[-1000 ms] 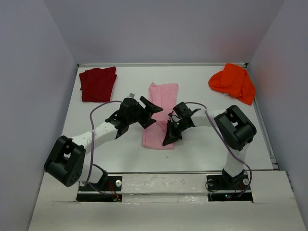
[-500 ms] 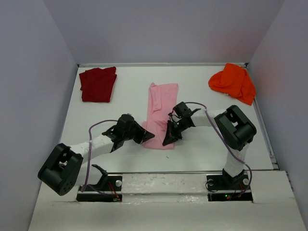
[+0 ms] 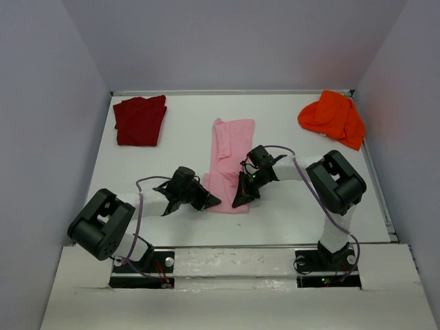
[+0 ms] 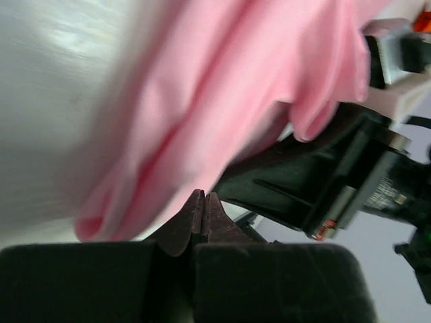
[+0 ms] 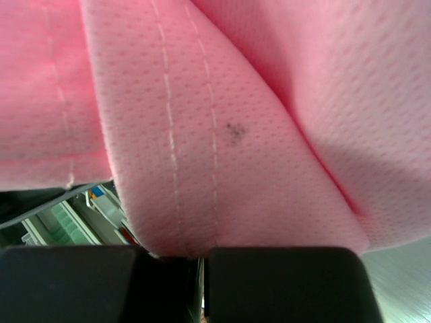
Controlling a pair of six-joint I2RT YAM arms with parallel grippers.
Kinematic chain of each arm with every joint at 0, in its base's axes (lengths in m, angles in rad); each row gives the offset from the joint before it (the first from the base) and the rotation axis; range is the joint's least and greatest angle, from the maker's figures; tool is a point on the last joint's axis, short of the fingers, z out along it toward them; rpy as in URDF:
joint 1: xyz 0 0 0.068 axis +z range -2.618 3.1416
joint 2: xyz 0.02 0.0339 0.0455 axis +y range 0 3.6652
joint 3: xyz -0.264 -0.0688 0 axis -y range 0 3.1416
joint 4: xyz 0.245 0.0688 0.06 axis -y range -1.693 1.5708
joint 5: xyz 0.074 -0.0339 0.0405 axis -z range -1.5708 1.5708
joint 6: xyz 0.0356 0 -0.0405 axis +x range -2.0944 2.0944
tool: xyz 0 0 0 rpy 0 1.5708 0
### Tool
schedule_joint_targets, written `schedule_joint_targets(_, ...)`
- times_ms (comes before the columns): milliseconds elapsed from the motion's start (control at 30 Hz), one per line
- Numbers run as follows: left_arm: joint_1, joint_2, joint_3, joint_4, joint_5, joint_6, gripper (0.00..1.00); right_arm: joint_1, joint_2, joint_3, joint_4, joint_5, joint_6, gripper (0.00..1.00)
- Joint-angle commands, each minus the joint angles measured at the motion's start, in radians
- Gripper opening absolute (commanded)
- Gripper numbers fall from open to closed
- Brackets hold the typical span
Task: Fold and stack the t-shirts
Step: Fold the folded rectangular tshirt in 1/3 of the way
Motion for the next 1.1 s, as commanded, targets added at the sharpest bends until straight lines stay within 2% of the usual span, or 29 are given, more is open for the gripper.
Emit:
schedule_joint_targets(0, -0.012, 0.090, 0.015, 0.030, 0.058, 0.025, 0.00, 0.010, -0.003, 0.033, -0.008, 0.032, -0.020, 0.00)
schedule_joint_targets(300, -0.021, 0.183, 0.032, 0.047, 0.070, 0.028, 0.00, -0.010, -0.051, 0.071, -0.049, 0.043, -0.032, 0.00)
schedule_joint_targets(333, -0.022, 0.196, 0.030, 0.052, 0.078, 0.028, 0.00, -0.010, -0.061, 0.077, -0.057, 0.046, -0.032, 0.12)
schedule_joint_targets(367, -0.027, 0.208, 0.032, 0.059, 0.084, 0.027, 0.00, -0.021, -0.075, 0.091, -0.069, 0.051, -0.032, 0.18)
schedule_joint_targets(400, -0.030, 0.212, 0.030, 0.062, 0.085, 0.023, 0.00, -0.031, -0.087, 0.097, -0.077, 0.052, -0.031, 0.20)
schedule_joint_targets(633, -0.039, 0.225, 0.038, 0.070, 0.090, 0.019, 0.00, -0.123, -0.120, 0.062, -0.091, 0.091, -0.068, 0.19)
schedule_joint_targets(933, -0.042, 0.228, 0.052, 0.070, 0.104, 0.022, 0.00, -0.156, 0.017, 0.128, -0.079, 0.129, -0.134, 0.14)
schedule_joint_targets(1067, -0.042, 0.213, 0.046, 0.067, 0.107, 0.019, 0.00, -0.156, 0.093, 0.233, -0.072, 0.157, -0.154, 0.13)
